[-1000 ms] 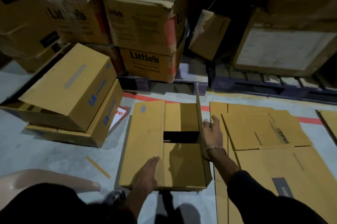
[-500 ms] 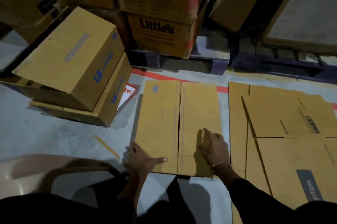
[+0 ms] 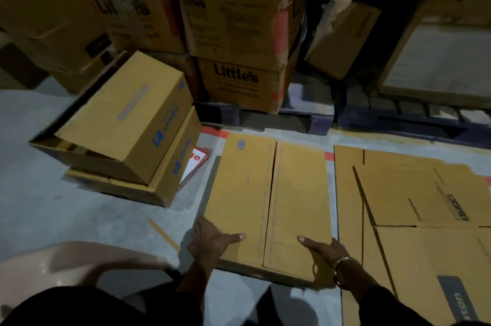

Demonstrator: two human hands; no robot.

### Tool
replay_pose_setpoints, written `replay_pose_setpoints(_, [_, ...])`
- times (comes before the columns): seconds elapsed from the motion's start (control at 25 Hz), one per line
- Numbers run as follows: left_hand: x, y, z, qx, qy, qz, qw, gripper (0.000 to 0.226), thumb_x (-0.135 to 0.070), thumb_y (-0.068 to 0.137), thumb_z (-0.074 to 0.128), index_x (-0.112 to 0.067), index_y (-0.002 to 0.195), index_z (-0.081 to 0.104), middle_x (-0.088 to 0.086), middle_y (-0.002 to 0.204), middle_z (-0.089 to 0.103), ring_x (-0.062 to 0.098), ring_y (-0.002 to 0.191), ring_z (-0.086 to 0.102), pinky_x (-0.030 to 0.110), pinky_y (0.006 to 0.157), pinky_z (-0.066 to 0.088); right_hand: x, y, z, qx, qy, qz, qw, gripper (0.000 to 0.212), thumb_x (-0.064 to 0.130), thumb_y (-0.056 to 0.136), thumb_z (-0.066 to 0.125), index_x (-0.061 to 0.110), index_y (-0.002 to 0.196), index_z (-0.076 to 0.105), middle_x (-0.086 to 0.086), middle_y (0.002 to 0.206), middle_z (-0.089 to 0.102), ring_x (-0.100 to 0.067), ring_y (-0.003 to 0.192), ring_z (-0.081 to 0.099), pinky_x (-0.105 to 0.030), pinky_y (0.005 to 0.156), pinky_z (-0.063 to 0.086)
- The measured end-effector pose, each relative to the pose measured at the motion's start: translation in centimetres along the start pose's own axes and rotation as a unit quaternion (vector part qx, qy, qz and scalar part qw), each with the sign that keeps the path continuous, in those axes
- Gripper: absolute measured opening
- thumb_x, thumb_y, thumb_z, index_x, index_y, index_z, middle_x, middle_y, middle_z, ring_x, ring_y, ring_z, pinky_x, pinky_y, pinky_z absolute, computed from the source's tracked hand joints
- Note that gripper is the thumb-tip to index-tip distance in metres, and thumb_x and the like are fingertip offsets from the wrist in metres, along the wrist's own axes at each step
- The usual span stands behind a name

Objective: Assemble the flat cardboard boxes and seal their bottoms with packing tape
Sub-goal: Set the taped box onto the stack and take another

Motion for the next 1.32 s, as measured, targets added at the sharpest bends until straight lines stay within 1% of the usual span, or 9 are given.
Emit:
replay_pose_setpoints(0.08, [-2.9,-1.4,-3.6,-0.016,0.026,0.024,0.999,0.149,-0.070,0.045,0.095,-0.004,0.156,0.021,0.015,0.160,0.035,0.036,0.148,0.034,0.054,0.113,0.039,2.6,-4.5,0.6,0.027,0.021,-0.022,0.999,0.133,0.061,0.027,0.103,0.010,0.141,0.057,-0.012,0.125,0.071,-0.038,0.110,0.066,-0.051,0.104,0.052])
replay_pose_setpoints(0.24, [-8.0,-1.8,-11.8,-0.046,-0.021,0.072,0.996,0.151,-0.068,0.044,0.096,-0.006,0.158,0.019,0.016,0.161,0.035,0.036,0.146,0.038,0.051,0.112,0.041,10.6,-12.6,1.2,0.038,0.132,-0.143,0.980,0.100,0.039,0.059,0.101,0.008,0.142,0.053,-0.005,0.118,0.065,-0.031,0.105,0.059,-0.040,0.096,0.045])
replay_pose_setpoints(0.4, [-9.7,1.2,-19.2,-0.037,-0.126,0.113,0.985,0.154,-0.062,0.042,0.100,-0.011,0.162,0.019,0.015,0.165,0.031,0.036,0.147,0.038,0.048,0.113,0.043,16.6,-14.7,3.8,-0.026,0.093,-0.257,0.962,0.095,0.064,0.051,0.096,0.031,0.132,0.059,0.004,0.119,0.068,-0.027,0.109,0.061,-0.043,0.099,0.048])
replay_pose_setpoints(0.56, [-10.2,2.2,-28.6,-0.070,-0.146,0.127,0.979,0.170,-0.089,0.018,0.084,-0.017,0.160,0.024,0.009,0.162,0.040,0.034,0.143,0.043,0.055,0.111,0.046,22.2,-17.0,8.6,-0.057,0.079,-0.291,0.952,0.099,0.081,0.046,0.089,0.044,0.133,0.059,0.012,0.126,0.067,-0.026,0.125,0.057,-0.054,0.105,0.050])
replay_pose_setpoints(0.76, [-11.5,1.1,-43.4,-0.080,-0.166,0.103,0.977,0.153,-0.075,0.028,0.095,-0.018,0.156,0.033,0.009,0.153,0.050,0.033,0.136,0.050,0.051,0.109,0.048,31.8,-26.0,14.2,-0.028,0.076,-0.271,0.959,0.095,0.082,0.046,0.088,0.044,0.128,0.061,0.007,0.124,0.067,-0.024,0.121,0.059,-0.052,0.104,0.051])
replay_pose_setpoints(0.96, [-10.4,1.2,-59.5,-0.088,-0.190,0.077,0.975,0.094,-0.045,0.044,0.105,-0.023,0.118,0.053,0.003,0.114,0.068,0.028,0.111,0.066,0.047,0.098,0.056,40.5,-36.2,24.2,0.049,0.041,-0.255,0.965,0.100,0.073,0.049,0.093,0.034,0.135,0.060,0.005,0.125,0.067,-0.019,0.112,0.064,-0.043,0.100,0.053])
replay_pose_setpoints(1.12, [-5.8,6.1,-66.7,-0.104,-0.135,0.008,0.985,0.123,-0.067,0.029,0.099,-0.024,0.133,0.050,0.001,0.120,0.064,0.028,0.114,0.061,0.046,0.098,0.055,43.4,-37.3,33.0,0.088,0.003,-0.203,0.975,0.114,0.072,0.040,0.096,0.026,0.137,0.060,0.001,0.126,0.069,-0.020,0.110,0.067,-0.047,0.099,0.056])
replay_pose_setpoints(1.2, [-3.4,10.6,-67.4,-0.083,-0.118,-0.007,0.990,0.126,-0.076,0.026,0.096,-0.026,0.133,0.053,0.001,0.120,0.064,0.029,0.115,0.061,0.046,0.098,0.056,44.6,-36.0,36.4,0.087,0.014,-0.184,0.979,0.119,0.067,0.036,0.099,0.022,0.139,0.059,0.003,0.125,0.071,-0.020,0.110,0.067,-0.050,0.101,0.055])
replay_pose_setpoints(1.32, [-0.1,17.4,-68.4,-0.080,-0.110,-0.014,0.991,0.127,-0.083,0.019,0.091,-0.030,0.129,0.055,0.003,0.120,0.065,0.031,0.114,0.063,0.049,0.093,0.060,45.6,-34.5,41.9,0.109,-0.010,-0.173,0.979,0.088,0.047,0.050,0.102,0.028,0.126,0.063,0.009,0.115,0.073,-0.009,0.100,0.068,-0.040,0.096,0.055])
Point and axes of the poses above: each hand's wrist, its own y-axis towards the middle knuckle, its own z-axis out of the palm, x = y × z, the point moved 9 cm from there along y, towards the middle knuckle
